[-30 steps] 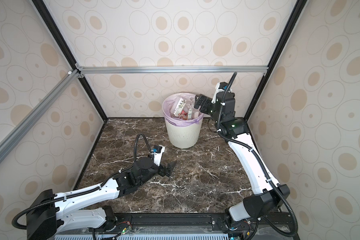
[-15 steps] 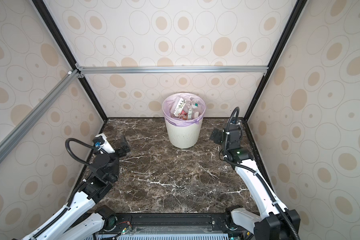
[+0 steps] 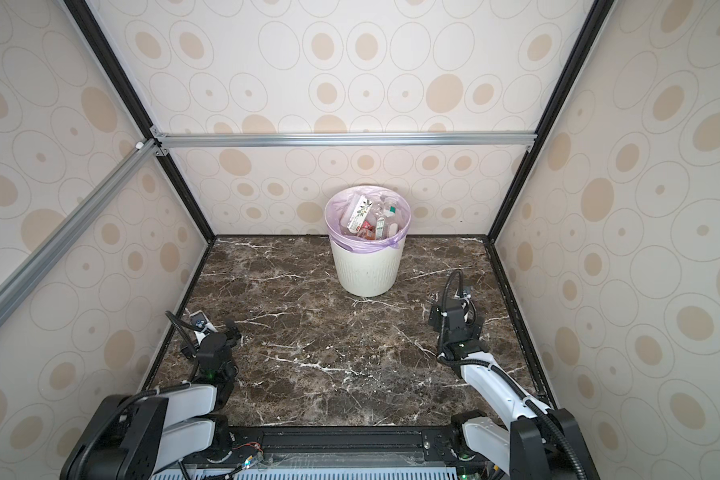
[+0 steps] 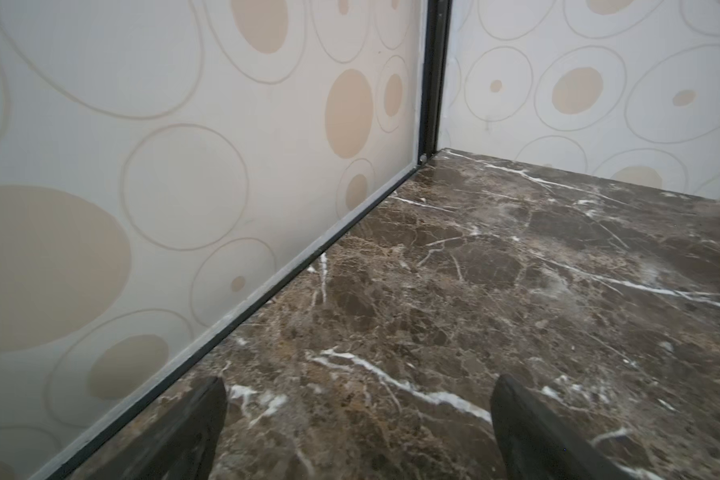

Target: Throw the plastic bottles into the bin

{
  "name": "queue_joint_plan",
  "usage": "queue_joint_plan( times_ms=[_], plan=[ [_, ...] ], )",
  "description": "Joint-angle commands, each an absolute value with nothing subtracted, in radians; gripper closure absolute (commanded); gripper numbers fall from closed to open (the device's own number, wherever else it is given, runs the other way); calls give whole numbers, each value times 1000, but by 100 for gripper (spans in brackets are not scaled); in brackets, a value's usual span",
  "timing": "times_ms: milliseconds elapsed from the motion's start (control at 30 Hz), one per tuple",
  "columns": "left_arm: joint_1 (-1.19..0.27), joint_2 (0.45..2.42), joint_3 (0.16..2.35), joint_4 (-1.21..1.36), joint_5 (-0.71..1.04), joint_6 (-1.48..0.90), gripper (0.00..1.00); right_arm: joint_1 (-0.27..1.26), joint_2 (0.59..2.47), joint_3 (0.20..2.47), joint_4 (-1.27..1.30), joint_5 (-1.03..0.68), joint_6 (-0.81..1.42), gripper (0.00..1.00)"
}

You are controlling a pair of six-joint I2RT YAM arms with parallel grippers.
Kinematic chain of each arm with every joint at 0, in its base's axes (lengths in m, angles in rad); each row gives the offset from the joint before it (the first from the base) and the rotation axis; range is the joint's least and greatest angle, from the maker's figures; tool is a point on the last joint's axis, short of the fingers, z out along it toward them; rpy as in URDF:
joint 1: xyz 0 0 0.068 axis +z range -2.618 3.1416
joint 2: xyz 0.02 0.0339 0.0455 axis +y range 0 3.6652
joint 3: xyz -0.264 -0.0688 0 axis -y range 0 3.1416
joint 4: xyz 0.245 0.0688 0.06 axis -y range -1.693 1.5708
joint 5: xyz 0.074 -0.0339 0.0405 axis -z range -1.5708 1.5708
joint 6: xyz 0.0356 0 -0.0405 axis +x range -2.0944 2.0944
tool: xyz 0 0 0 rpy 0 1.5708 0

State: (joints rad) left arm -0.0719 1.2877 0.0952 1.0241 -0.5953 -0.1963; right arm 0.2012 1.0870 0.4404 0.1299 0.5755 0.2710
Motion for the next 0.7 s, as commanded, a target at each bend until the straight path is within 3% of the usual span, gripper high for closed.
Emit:
queue_joint_plan(
  times_ms=[0, 67, 133, 200, 267, 333, 467, 667],
  plan=[
    [-66, 1362, 208, 1134, -464, -160, 1, 199, 1113, 395, 369, 664, 200, 0],
    [-65, 1393, 210, 1180, -469, -126, 1, 198, 1145, 375, 440, 666, 178, 0],
    [-53, 1486, 130, 1464, -428, -96, 1, 198, 1195, 357, 524, 676, 164, 1],
    [-54, 1477, 160, 1362, -287, -63, 1, 199, 1274, 346, 615, 708, 165, 0],
    [-57, 1610, 159, 1545, -248, -17, 1, 202, 1328, 391, 606, 740, 150, 0],
    [-64, 1548, 174, 1394, -246, -34, 1, 201, 1352, 452, 490, 743, 188, 0],
    [-67, 1576, 195, 1413, -278, -32, 1, 201, 1389, 485, 463, 813, 208, 0],
    [-67, 1578, 211, 1380, -273, -30, 1, 201, 1358, 381, 696, 706, 100, 0]
  ],
)
